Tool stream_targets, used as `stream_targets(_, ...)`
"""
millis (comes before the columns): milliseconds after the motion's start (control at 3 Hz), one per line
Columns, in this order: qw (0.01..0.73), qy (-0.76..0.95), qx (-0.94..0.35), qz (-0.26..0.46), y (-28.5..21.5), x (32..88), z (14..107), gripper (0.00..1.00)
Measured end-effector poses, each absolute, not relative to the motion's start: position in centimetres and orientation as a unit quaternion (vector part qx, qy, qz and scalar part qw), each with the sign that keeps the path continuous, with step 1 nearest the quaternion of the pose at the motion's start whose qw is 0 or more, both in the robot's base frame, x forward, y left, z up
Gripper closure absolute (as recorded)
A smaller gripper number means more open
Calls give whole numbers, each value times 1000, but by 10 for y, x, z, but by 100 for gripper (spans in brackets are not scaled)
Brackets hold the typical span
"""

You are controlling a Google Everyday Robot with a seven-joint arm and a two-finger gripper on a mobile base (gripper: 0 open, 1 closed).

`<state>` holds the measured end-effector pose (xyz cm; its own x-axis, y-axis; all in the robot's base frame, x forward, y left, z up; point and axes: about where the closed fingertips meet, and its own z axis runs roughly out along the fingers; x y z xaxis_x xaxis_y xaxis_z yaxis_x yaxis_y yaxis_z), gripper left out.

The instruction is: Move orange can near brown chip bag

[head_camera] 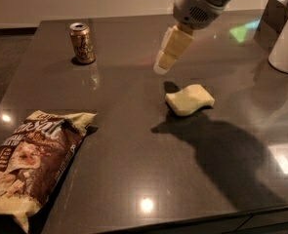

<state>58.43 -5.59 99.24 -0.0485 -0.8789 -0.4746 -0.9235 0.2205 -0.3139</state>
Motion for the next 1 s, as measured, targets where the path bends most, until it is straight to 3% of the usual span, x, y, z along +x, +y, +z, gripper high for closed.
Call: stream_targets(1000, 334, 729, -593, 67, 33, 660, 955, 0)
